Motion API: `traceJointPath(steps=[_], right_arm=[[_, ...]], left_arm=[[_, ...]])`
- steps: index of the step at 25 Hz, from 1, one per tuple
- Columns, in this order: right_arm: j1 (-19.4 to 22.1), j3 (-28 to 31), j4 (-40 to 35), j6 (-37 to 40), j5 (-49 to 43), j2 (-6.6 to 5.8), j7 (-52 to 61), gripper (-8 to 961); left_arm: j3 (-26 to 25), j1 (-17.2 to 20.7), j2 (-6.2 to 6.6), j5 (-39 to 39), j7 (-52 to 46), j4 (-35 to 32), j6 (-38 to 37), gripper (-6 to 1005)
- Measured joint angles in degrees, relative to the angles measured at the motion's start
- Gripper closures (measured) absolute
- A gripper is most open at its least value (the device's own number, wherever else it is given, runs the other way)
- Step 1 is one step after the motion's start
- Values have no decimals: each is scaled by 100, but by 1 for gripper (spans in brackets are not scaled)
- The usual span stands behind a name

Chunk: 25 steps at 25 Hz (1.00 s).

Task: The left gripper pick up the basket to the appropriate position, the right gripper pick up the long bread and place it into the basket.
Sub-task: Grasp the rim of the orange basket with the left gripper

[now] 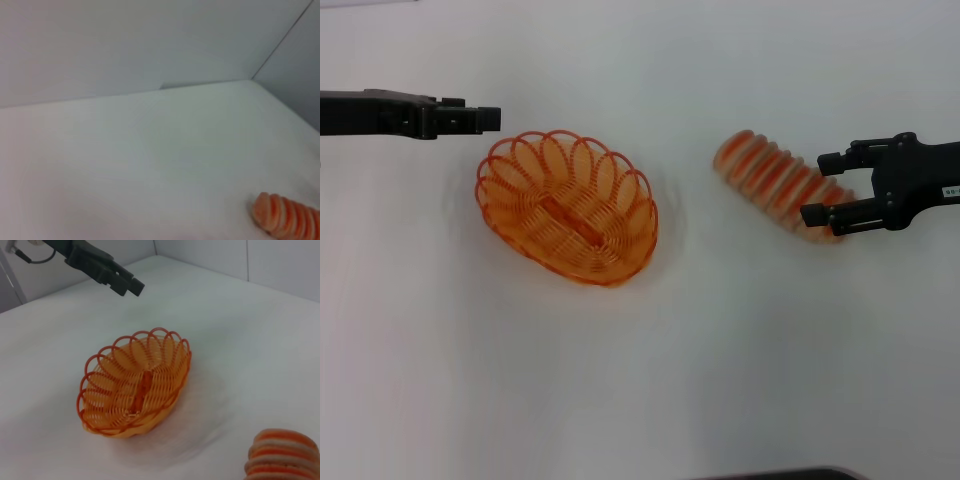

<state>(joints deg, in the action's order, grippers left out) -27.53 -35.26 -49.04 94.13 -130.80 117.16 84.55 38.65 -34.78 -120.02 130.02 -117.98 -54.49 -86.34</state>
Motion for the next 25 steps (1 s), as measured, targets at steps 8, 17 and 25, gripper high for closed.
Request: traceJointPath(steps=[8,17,25], right_arm=[[-23,-24,0,2,0,-31,8,120],[-47,-34,-8,25,2,-55,10,121],[-69,-34,-9,20,2,-62,9,121]], left_arm=[[475,-374,11,856,-978,-289,188,348],[775,-791,0,1727,-1468,-331,270,348],[1360,-1067,-124,2440,-1654,-302,274,349]])
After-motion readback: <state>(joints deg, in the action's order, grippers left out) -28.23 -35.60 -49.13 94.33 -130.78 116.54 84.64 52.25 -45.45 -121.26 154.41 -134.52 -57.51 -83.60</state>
